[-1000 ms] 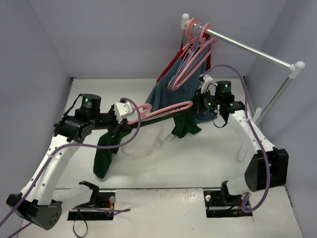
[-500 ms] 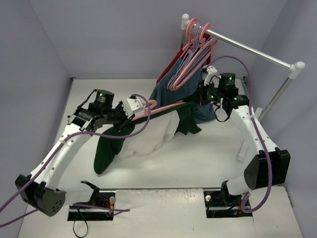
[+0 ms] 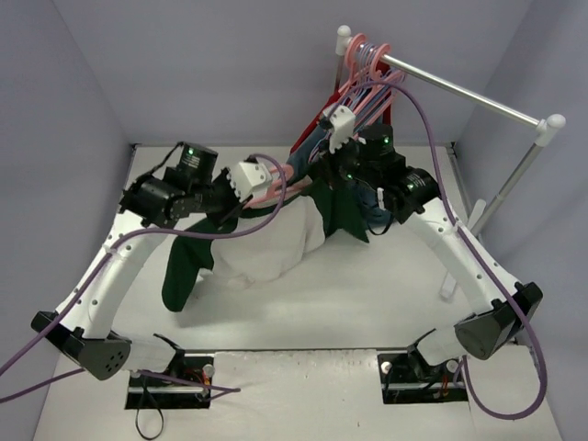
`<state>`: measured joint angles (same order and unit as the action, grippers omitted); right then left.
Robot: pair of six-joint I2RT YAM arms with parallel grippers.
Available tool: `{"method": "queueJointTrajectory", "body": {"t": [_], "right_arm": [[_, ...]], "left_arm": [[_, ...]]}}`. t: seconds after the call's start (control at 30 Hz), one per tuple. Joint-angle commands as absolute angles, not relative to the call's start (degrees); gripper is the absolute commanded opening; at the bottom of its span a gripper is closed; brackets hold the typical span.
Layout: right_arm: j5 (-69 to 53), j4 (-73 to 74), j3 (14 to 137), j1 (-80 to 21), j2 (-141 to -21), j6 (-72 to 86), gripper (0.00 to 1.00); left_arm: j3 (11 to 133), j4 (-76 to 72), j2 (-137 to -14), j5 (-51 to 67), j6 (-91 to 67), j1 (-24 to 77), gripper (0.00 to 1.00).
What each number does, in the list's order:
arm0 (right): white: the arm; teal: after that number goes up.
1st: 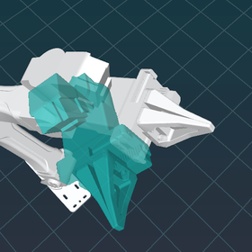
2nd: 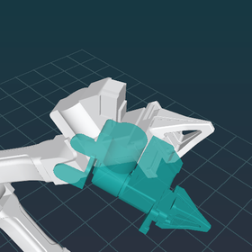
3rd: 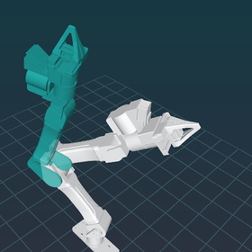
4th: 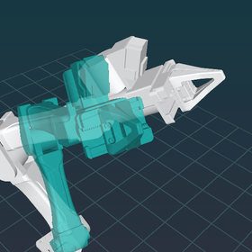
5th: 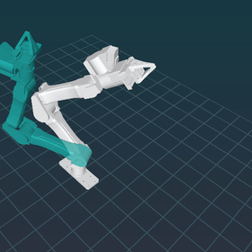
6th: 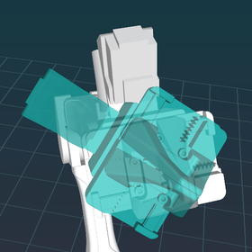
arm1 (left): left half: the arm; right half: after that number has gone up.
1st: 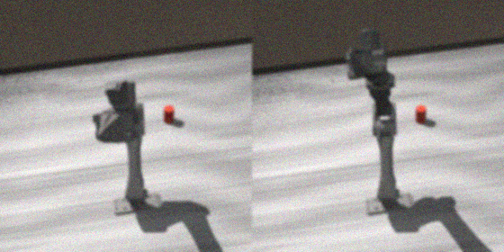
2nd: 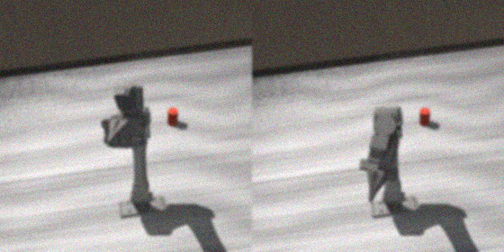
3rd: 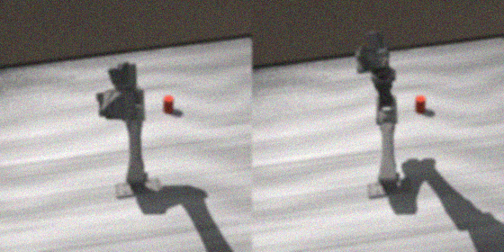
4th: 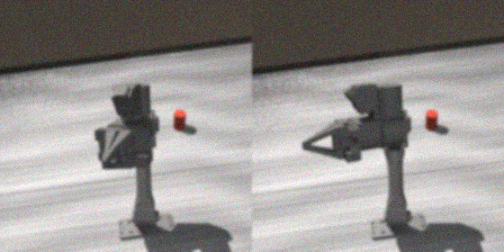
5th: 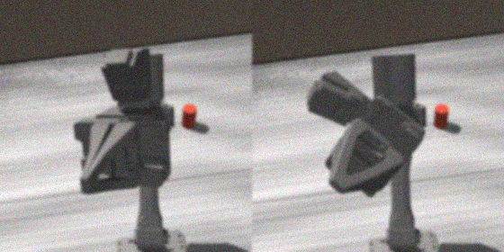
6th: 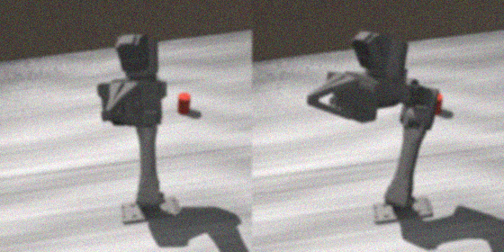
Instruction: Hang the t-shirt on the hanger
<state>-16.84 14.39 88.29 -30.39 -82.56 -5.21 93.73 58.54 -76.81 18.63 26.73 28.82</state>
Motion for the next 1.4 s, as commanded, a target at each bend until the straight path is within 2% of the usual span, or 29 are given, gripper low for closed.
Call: {"method": "queueJointTrajectory", "body": {"t": [0.0,0.1,0.2,0.3,0.5,0.6,0.87,0.9,1.17,1.37], "right_arm": [[-9.3,11.55,96.53,-39.32,-81.47,-6.37,0.0],[-7.11,11.6,100.23,-45.32,-82.27,-6.56,0.0],[-6.16,11.6,101.05,-46.58,-83.47,-8.15,0.0],[-4.8,11.51,97.2,-46.42,-82.19,-9.5,0.0],[-4.22,11.47,83.2,-45.54,-75.18,-10.51,0.02],[-6.11,11.47,78.73,-44.75,-72.85,-10.76,0.03],[-14.98,11.5,76.31,-40.91,-72.24,-13.87,0.09],[-15.82,11.51,76.55,-40.4,-72.57,-13.95,0.11],[-30.75,11.95,78.4,-31.47,-70.3,-17.25,0.54],[-41.64,14.52,75.43,-25.2,-68.19,-25.91,0.64]], "left_arm": [[104.24,60.38,-75.88,17.06,25.93,29.44,0.0],[106.64,60.0,-77.04,21.72,25.56,29.44,0.0],[105.24,58.79,-76.04,25.44,25.44,29.44,0.0],[98.61,55.03,-72.27,26.89,26.26,28.8,0.0],[87.35,46.72,-66.34,38.8,23.76,21.49,0.0],[82.94,44.93,-65.36,43.46,24.0,21.01,0.0],[71.01,33.1,-62.44,51.38,21.52,21.08,0.0],[70.48,32.88,-62.55,51.85,21.53,21.03,0.0],[68.68,29.79,-63.65,52.64,21.87,18.43,0.0],[71.7,32.82,-66.57,56.07,25.84,14.68,0.0]]}}
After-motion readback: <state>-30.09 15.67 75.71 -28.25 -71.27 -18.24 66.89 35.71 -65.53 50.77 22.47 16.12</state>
